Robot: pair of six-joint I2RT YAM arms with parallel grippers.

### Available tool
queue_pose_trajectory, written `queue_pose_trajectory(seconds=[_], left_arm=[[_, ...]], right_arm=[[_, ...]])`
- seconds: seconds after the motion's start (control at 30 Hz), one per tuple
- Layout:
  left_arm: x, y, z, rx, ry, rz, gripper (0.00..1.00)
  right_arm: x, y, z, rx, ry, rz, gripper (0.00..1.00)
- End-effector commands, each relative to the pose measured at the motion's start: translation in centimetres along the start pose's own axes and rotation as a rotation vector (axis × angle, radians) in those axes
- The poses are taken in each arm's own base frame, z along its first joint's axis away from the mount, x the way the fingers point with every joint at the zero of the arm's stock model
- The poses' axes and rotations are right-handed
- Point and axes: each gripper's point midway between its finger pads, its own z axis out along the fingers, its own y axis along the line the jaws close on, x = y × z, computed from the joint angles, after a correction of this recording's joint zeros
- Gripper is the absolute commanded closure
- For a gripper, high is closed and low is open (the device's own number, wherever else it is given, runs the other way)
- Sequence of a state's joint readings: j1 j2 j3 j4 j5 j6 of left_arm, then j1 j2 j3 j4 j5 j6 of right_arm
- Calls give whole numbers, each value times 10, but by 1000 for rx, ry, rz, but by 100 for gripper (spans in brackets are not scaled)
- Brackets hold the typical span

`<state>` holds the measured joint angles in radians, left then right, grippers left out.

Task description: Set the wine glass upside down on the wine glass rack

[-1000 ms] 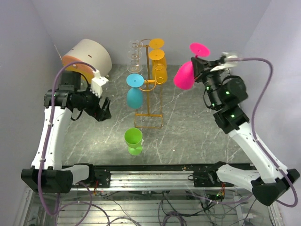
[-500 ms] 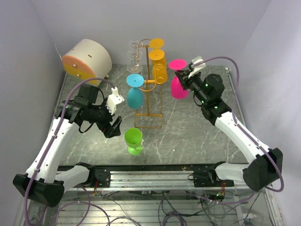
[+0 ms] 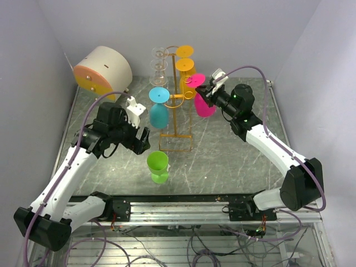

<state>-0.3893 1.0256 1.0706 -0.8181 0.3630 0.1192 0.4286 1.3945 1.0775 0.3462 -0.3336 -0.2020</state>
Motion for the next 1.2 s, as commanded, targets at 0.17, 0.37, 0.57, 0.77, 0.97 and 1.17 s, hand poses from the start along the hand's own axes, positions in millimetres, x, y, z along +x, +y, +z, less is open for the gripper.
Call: queue_pose_trajectory(seconds=[0.17, 0.37, 0.57, 0.77, 0.97, 1.17], left_arm=[[-7, -5, 15, 10, -40, 34, 13], [12, -7, 22, 24, 1, 82, 18], [20, -12, 28, 45, 6, 92, 18], [21, -24, 31, 100, 18, 119, 24], [30, -27, 42, 130, 71, 118, 49], [38, -24, 50, 126, 136, 121, 52]], right_arm=[[-11, -12, -4, 32, -31, -50, 100], [4, -23, -18, 99, 38, -68, 100], [9, -27, -31, 133, 66, -83, 100], [16, -42, -40, 200, 111, -103, 100], [1, -62, -49, 296, 78, -122, 100], [-30, -90, -61, 452, -5, -116, 100]])
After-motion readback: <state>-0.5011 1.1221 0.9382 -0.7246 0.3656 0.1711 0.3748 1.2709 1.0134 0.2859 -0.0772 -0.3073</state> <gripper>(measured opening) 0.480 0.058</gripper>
